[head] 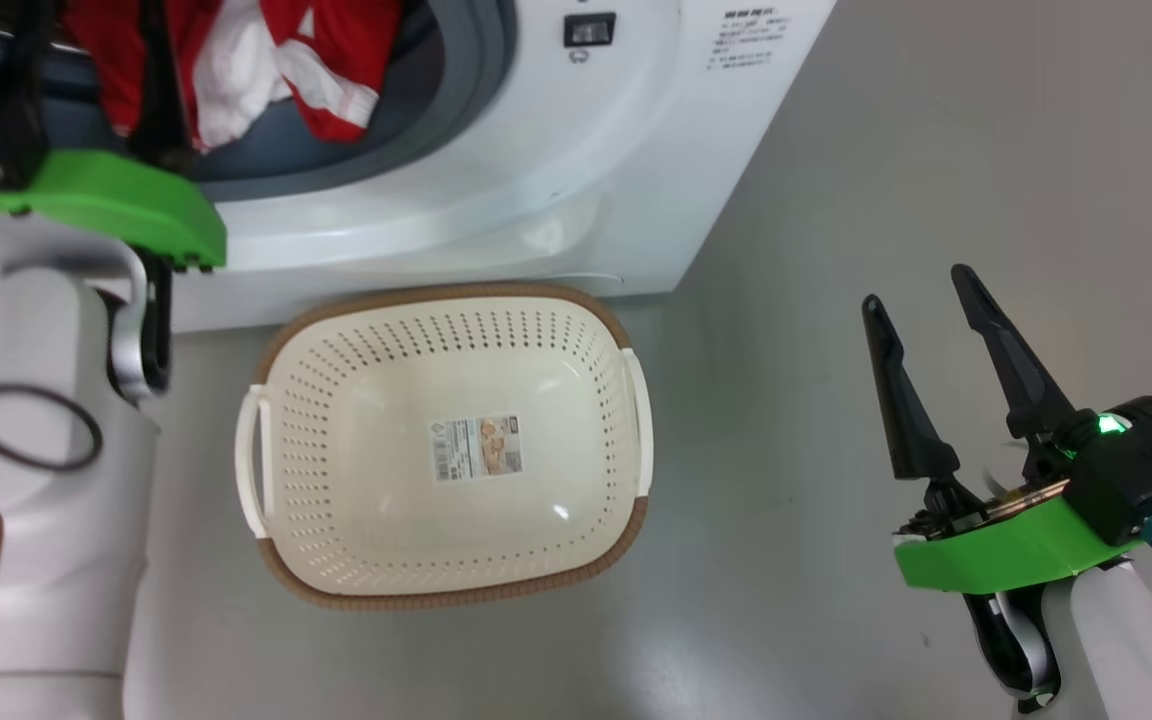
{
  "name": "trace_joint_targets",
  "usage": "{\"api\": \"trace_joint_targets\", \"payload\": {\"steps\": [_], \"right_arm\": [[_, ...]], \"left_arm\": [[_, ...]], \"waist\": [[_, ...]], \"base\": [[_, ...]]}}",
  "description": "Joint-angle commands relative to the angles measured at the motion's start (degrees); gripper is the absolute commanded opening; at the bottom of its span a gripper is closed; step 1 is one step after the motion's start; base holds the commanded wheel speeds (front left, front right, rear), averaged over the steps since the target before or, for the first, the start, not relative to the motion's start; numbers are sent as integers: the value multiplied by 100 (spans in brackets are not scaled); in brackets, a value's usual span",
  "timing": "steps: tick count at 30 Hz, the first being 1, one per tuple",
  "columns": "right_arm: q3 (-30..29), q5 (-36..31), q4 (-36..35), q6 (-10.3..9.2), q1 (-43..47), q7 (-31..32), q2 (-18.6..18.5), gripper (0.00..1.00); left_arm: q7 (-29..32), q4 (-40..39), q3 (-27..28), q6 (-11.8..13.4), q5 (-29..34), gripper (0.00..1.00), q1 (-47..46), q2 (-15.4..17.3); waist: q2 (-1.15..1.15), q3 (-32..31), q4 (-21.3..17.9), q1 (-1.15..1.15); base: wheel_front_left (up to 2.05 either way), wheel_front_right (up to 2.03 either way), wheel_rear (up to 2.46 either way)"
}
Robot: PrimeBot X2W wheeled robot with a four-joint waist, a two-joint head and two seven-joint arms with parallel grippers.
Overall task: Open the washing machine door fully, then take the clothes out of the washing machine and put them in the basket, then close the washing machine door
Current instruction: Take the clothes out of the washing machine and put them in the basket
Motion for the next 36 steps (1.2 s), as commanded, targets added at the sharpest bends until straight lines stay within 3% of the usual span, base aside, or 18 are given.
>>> {"api": "trace_joint_targets", "payload": {"steps": [1, 19, 31, 32, 33, 34, 36], "right_arm": [[149, -72, -143, 37, -86, -36, 0, 100], [276, 103, -69, 37, -362, -36, 127, 100], [462, 268, -37, 37, -432, -36, 189, 100], [466, 274, -36, 37, -442, -36, 191, 100], [467, 274, -33, 37, -453, -36, 194, 100], [462, 273, -30, 37, -464, -36, 196, 100], [445, 277, -29, 37, -478, -36, 201, 100]], "left_arm": [[84, 24, 86, 78, 88, 100, -197, 313], [1354, 1740, -617, 274, 755, 100, -1271, 798], [1879, 2318, -717, 385, 778, 100, -1557, 1059], [1892, 2344, -713, 385, 762, 89, -1570, 1071], [1893, 2363, -715, 382, 752, 33, -1584, 1080], [1883, 2377, -718, 375, 741, 0, -1596, 1088], [1856, 2408, -705, 346, 692, 0, -1608, 1092]], "waist": [[0, 187, -108, 0], [0, 628, -453, 0], [0, 806, -676, 0], [0, 816, -686, 0], [0, 826, -692, 0], [0, 834, -696, 0], [0, 840, -699, 0]], "base": [[0, 0, 0], [0, 0, 0], [0, 0, 0], [0, 0, 0], [0, 0, 0], [0, 0, 0], [0, 0, 0]]}}
